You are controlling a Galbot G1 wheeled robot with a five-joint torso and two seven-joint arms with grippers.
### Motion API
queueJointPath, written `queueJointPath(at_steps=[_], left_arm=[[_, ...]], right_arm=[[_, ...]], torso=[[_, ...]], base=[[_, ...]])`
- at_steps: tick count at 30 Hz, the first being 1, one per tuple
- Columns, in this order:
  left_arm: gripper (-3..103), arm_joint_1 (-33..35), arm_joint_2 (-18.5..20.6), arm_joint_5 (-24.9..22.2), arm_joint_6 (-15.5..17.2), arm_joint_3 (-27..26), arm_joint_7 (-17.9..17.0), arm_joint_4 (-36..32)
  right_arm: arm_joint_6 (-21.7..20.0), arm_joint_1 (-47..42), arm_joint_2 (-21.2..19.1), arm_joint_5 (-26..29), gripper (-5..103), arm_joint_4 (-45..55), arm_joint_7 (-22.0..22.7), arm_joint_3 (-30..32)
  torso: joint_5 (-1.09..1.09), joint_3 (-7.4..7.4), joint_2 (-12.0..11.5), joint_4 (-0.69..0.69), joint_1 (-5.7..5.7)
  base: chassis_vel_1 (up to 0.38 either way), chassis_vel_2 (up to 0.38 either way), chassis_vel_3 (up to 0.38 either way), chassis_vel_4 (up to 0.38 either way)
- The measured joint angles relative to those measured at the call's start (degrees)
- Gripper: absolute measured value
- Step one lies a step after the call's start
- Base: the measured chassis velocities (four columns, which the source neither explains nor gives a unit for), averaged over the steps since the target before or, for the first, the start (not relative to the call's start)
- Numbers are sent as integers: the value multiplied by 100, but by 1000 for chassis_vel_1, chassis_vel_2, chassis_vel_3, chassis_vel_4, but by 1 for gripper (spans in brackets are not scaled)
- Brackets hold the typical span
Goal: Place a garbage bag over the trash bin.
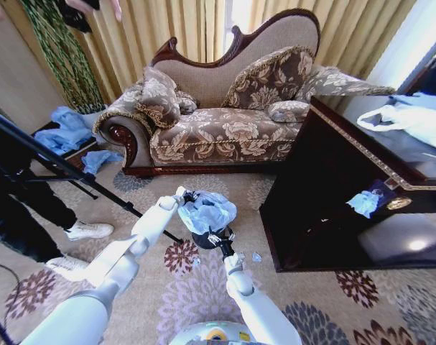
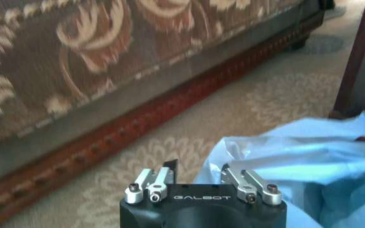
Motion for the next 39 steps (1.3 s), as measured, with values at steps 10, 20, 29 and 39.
queueJointPath(at_steps=[10, 20, 29, 39], left_arm=[[75, 779, 460, -206, 188, -380, 55, -1218], [100, 1616, 655, -323, 307, -956, -94, -2327], [100, 1928, 681, -286, 240, -1306, -281, -2912], [100, 1846, 688, -306, 86, -1288, -315, -2740]], right_arm=[[-116, -72, -383, 116, 100, 595, 127, 46], [-580, -99, -361, 1194, 100, 952, 658, 291], [-1265, -152, -43, 3375, 100, 1376, 1558, 638], [-1410, 58, 184, 3946, 96, 1107, 1537, 861]], torso=[[0, -1, 0, 2, -1], [2, -1, 0, 3, -1], [1, -1, 1, 1, -1], [0, -1, 0, 3, -1]], base=[[0, 0, 0, 0], [0, 0, 0, 0], [0, 0, 0, 0], [0, 0, 0, 0]])
